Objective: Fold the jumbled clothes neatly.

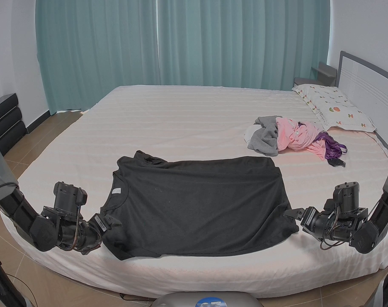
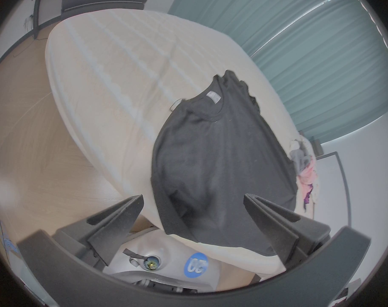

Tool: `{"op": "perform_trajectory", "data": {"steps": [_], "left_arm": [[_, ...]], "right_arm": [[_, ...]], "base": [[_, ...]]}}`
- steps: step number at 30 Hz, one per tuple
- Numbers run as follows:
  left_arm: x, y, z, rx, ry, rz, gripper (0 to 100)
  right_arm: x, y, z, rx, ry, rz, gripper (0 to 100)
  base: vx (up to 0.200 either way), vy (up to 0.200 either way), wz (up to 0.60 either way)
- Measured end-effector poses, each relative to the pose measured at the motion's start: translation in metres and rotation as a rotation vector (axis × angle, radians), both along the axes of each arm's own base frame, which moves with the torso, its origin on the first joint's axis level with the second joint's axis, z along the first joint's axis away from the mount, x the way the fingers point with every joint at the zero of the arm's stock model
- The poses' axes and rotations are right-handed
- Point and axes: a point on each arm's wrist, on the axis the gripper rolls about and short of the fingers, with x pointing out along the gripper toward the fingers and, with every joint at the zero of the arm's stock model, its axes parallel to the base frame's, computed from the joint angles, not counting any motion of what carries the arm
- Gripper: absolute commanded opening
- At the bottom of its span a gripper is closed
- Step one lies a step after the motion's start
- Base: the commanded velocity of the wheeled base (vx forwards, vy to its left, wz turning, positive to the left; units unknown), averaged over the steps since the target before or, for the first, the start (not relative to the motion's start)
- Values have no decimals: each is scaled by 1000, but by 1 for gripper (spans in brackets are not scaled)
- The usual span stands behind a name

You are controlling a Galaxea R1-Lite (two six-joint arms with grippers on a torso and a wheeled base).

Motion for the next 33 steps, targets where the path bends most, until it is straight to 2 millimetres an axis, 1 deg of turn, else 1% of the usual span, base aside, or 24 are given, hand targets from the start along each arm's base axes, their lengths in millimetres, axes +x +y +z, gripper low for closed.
{"op": "perform_trajectory", "data": {"steps": [5,9,11,12,19,23,28,33], "left_arm": [[1,-8,-18,59,52,-1,100],[4,-11,-25,68,60,-6,100],[9,-13,-26,59,21,-6,100],[12,-14,-26,55,5,-6,0],[20,-16,-35,50,-4,-2,0],[21,-14,-36,50,-4,5,0],[23,-12,-28,42,-33,17,0],[36,-10,-15,29,-90,32,0]], "right_arm": [[1,0,-2,-1,4,0,100],[1,0,-2,1,7,-1,100],[1,0,-3,7,10,-5,100],[1,0,-3,10,11,-7,100],[1,0,-3,24,15,-18,100],[2,0,-4,24,17,-19,100],[3,0,-5,23,21,-20,100],[3,0,-6,22,25,-21,100]], "base": [[0,0,0],[0,0,0],[0,0,0],[0,0,0],[0,0,0],[0,0,0],[0,0,0],[0,0,0]]}}
